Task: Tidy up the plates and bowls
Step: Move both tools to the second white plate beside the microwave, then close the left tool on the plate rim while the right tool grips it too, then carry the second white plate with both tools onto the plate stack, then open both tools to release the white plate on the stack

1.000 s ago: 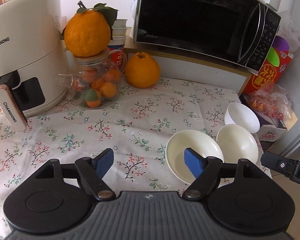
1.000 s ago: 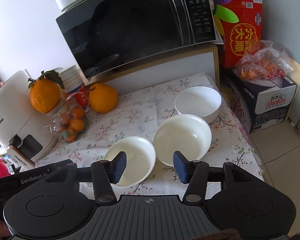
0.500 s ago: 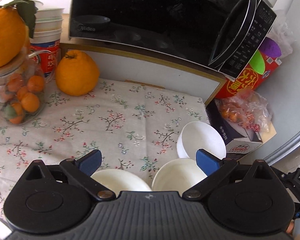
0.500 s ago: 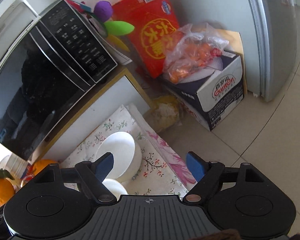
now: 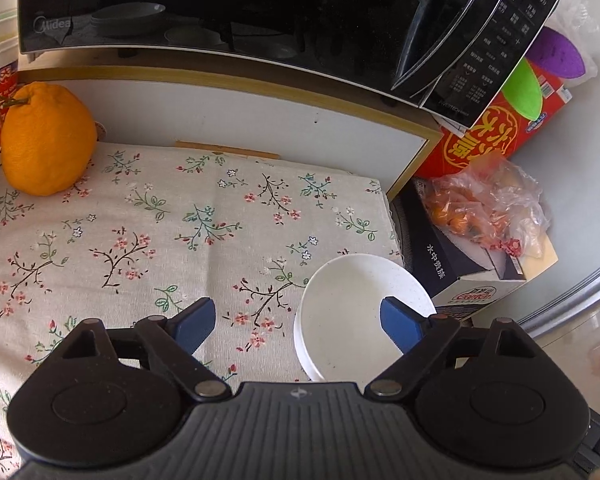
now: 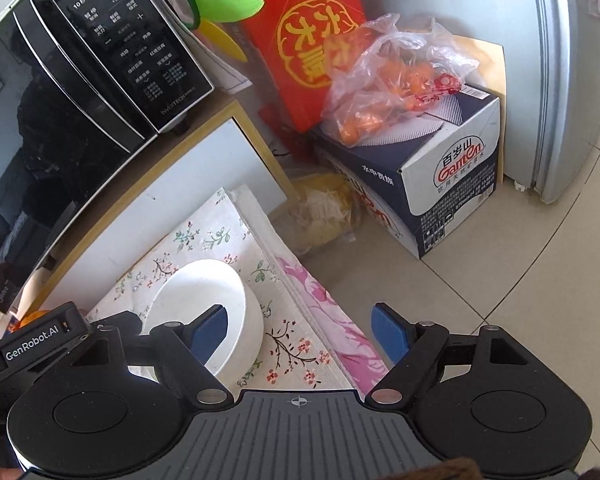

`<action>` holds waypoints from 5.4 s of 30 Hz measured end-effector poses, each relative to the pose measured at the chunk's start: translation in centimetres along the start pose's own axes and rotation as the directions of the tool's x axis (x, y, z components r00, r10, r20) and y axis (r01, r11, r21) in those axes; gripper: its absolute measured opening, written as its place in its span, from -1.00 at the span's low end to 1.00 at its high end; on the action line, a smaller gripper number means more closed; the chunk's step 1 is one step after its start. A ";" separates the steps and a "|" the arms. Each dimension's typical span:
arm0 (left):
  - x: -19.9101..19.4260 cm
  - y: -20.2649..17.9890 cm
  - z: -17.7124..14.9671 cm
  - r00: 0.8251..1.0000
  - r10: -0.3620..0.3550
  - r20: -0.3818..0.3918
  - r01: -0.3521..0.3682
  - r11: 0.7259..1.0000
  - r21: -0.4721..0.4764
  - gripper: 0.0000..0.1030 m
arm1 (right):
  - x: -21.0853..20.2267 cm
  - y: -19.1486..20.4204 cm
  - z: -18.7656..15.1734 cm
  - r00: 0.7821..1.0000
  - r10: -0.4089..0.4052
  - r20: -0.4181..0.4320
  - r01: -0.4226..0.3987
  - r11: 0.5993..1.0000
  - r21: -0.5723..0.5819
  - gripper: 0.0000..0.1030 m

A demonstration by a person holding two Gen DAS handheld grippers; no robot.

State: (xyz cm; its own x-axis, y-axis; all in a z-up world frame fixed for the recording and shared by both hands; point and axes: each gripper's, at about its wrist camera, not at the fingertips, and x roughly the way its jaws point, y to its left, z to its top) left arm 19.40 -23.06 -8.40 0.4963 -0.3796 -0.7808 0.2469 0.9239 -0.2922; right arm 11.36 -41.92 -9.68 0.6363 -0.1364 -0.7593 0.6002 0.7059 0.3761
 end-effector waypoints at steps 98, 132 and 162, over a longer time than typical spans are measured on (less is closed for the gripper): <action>-15.0 6.0 -16.8 0.990 0.066 -0.125 -0.061 0.997 0.043 -0.81 | -13.3 6.6 -17.4 0.933 0.038 -0.357 -0.246 0.790 -0.561 -0.79; -13.0 6.0 -17.5 0.990 0.083 -0.117 -0.075 0.995 0.072 -0.63 | -11.1 5.3 -16.9 0.931 0.011 -0.366 -0.212 0.830 -0.516 -0.74; -14.6 7.5 -13.3 0.977 0.180 0.115 -0.195 0.971 0.138 0.36 | -10.9 5.9 -12.9 0.964 0.122 -0.237 -0.197 0.923 -0.329 -0.03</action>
State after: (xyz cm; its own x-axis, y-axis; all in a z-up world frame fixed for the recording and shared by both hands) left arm 2.94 -9.97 -6.51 0.6248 -0.2101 -0.7520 0.2578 0.9646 -0.0553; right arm 1.74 -27.27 -6.07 0.5714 0.1191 -0.8120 0.2692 0.9075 0.3225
